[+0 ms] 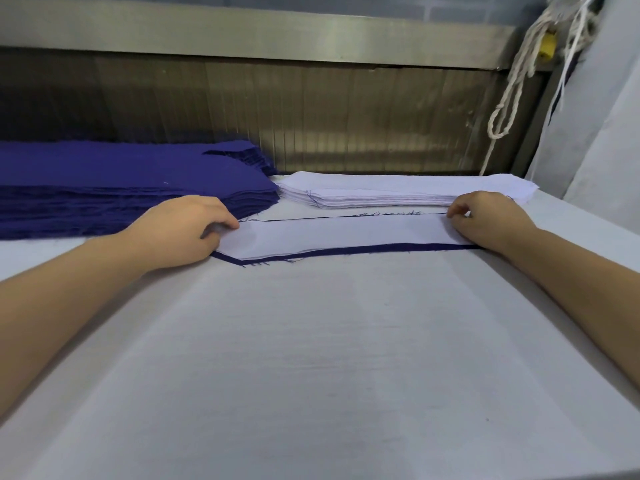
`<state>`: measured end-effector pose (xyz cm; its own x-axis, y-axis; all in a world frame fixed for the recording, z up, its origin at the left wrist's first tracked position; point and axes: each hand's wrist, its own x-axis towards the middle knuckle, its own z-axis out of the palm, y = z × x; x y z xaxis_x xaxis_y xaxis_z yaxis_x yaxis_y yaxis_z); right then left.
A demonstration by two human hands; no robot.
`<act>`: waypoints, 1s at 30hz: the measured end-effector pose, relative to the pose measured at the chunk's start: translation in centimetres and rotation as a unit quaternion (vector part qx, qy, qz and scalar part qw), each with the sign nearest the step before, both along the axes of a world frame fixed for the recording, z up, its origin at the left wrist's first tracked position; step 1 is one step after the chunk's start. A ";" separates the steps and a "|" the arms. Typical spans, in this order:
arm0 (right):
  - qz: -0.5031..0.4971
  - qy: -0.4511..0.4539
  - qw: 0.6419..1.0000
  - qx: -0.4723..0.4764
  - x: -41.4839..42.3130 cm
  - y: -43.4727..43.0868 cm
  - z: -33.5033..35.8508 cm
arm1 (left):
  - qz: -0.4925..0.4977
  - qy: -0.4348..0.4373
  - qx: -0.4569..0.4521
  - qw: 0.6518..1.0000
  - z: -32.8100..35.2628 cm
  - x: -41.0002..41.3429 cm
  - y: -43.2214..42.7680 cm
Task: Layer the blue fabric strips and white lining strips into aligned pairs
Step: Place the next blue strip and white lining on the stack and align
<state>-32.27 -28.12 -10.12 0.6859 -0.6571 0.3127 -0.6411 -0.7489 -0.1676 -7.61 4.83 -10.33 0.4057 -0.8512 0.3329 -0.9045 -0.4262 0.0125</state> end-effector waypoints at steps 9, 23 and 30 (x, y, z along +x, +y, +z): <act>0.104 -0.038 0.992 -0.054 1.1 2.0 0.0 | -0.013 0.018 -0.005 1.000 -0.3 -0.1 -0.6; 0.274 -0.072 0.959 -0.025 11.0 9.4 1.8 | 0.057 -0.029 -0.167 0.984 2.6 1.6 -2.8; 0.301 -0.070 0.950 -0.049 19.3 12.9 2.7 | 0.150 0.004 -0.200 0.968 3.8 6.0 -4.4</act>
